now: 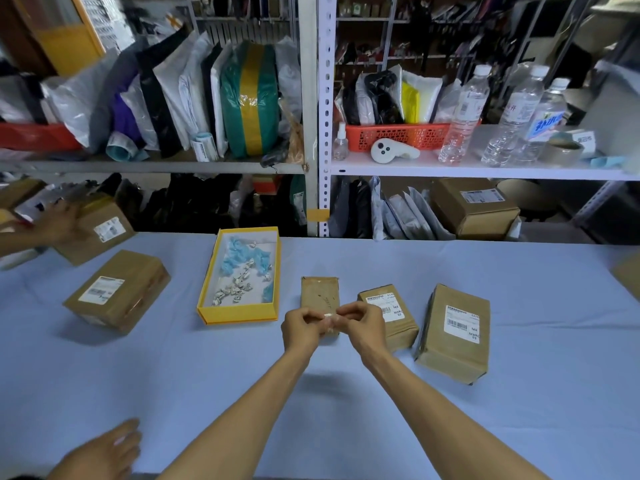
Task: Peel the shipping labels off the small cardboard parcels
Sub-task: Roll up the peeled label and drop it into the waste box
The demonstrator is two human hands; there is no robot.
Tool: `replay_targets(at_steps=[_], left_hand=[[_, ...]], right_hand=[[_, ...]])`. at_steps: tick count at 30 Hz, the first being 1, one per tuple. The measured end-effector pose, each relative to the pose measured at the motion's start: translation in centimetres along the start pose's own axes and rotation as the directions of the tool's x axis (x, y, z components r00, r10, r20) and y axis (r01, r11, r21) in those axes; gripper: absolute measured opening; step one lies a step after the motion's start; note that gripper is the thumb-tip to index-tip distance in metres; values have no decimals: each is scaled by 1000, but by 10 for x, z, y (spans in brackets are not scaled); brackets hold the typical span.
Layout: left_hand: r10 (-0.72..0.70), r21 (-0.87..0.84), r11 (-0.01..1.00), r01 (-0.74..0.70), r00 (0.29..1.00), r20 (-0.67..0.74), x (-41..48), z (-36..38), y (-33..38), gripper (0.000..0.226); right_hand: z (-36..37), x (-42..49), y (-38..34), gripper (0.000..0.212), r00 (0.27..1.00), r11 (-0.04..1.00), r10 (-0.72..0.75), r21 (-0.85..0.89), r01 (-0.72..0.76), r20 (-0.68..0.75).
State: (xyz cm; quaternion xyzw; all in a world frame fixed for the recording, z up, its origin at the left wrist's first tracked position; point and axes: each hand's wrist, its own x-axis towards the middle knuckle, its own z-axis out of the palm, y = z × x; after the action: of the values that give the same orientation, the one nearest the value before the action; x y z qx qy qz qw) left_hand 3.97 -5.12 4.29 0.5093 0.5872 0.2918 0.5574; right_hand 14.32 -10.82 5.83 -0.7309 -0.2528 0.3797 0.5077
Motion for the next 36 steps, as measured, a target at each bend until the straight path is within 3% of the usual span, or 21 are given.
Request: replay_targets(at_steps=[4, 8, 14, 20, 24, 30, 36], left_hand=[[65, 54, 997, -64, 998, -12, 6, 1, -2, 20], [93, 50, 994, -97, 993, 75, 2, -1, -5, 13], [94, 50, 994, -96, 995, 45, -3, 7, -3, 11], [74, -5, 997, -74, 988, 138, 6, -1, -5, 15], [88, -10, 996, -88, 970, 227, 5, -7, -5, 19], [89, -39, 996, -82, 969, 230, 8, -13, -6, 18], [127, 23, 990, -136, 964, 232, 10, -13, -1, 13]], right_hand=[[9, -2, 2, 11, 998, 1000, -11, -9, 10, -60], [9, 1, 11, 7, 989, 995, -19, -96, 5, -144], [12, -5, 9, 21, 981, 968, -117, -237, 78, -153], [1, -2, 11, 29, 987, 950, -155, -278, 140, -35], [-7, 5, 7, 17, 982, 912, -179, -365, 186, 51], [-7, 9, 6, 19, 942, 821, -251, -465, 330, 224], [-9, 15, 2, 15, 939, 823, -246, -459, 333, 240]])
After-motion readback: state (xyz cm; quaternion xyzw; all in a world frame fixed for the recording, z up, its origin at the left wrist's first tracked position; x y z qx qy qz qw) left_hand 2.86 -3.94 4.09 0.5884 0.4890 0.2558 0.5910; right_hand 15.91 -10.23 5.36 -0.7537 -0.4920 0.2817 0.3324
